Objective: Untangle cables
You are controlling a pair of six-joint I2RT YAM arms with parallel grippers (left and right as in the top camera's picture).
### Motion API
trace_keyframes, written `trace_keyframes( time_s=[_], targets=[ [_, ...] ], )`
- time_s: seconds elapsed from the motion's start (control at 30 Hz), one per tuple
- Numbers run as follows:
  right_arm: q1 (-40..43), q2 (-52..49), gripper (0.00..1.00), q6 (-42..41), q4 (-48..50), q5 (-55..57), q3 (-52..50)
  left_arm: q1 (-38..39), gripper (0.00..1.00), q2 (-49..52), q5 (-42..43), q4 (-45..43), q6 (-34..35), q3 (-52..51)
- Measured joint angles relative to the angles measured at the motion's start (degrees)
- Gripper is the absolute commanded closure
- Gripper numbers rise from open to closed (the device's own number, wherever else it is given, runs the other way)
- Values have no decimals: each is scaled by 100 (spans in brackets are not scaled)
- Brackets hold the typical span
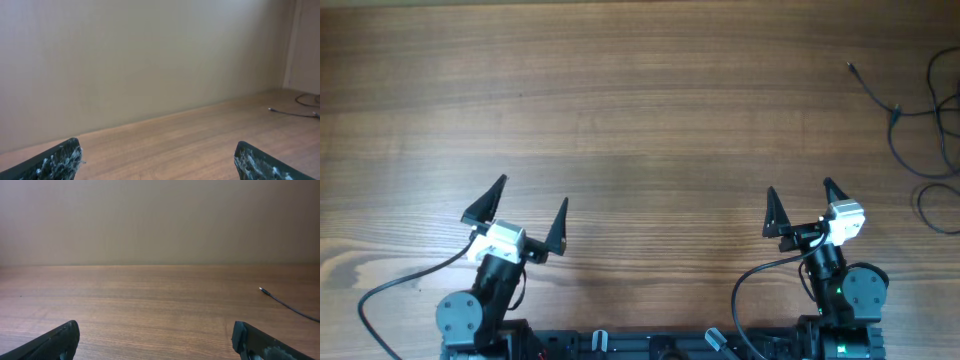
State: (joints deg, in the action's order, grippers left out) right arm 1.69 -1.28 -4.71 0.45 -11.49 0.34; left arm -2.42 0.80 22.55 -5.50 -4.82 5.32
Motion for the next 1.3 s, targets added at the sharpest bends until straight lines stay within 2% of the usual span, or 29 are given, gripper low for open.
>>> trace_keyframes(
  time_s=[0.33, 0.67, 1.3],
  targets=[
    [0, 0, 0, 0, 0, 0, 0, 98, 0, 0, -177, -214, 0, -450],
    [0, 0, 0, 0, 0, 0, 0, 295, 0, 0, -413, 826, 0, -463],
    [0, 0, 0, 0, 0, 0, 0, 398, 0, -2, -1078, 872, 44, -463]
  ],
)
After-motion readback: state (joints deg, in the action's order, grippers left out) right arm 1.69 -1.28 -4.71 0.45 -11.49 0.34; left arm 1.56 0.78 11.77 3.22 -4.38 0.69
